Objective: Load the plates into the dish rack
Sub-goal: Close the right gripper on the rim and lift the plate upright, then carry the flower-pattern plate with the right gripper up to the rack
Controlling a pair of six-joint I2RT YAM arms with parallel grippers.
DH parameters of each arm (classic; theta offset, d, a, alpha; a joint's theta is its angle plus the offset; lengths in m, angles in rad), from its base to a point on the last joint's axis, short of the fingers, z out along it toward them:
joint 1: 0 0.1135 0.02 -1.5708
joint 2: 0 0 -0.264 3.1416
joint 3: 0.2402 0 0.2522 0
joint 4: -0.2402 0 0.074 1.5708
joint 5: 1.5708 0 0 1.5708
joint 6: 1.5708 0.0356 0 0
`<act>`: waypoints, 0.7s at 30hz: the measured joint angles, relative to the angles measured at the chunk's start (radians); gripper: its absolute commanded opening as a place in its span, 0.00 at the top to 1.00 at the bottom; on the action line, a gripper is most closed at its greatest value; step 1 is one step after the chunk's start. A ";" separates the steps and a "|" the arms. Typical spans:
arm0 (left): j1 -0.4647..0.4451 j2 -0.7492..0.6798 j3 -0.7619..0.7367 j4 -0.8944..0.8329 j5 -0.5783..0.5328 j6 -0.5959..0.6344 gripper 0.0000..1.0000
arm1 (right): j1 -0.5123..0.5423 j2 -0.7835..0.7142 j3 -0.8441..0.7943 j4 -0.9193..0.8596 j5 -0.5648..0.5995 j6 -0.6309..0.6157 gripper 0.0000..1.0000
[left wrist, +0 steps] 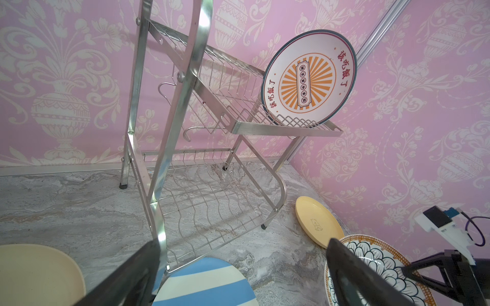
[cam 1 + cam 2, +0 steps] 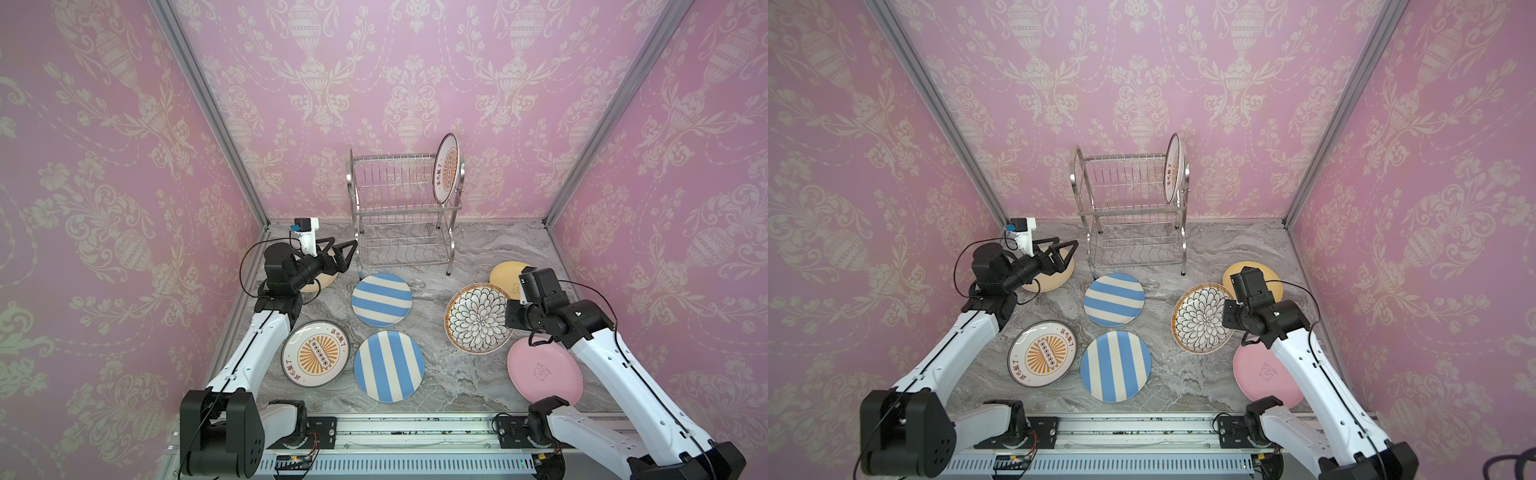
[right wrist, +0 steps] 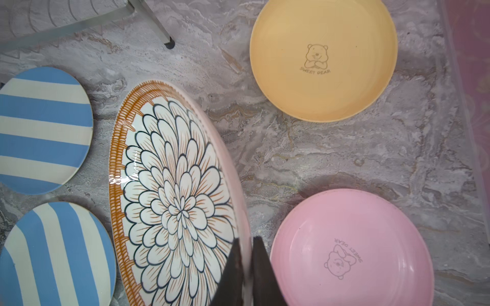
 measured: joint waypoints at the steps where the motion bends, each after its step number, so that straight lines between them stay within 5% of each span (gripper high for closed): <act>1: 0.000 0.000 0.000 0.000 0.000 0.001 0.01 | 0.000 0.006 0.024 -0.002 0.011 -0.014 1.00; 21: -0.001 0.029 0.007 -0.034 -0.009 0.058 0.01 | 0.026 0.254 0.762 -0.032 0.103 -0.277 1.00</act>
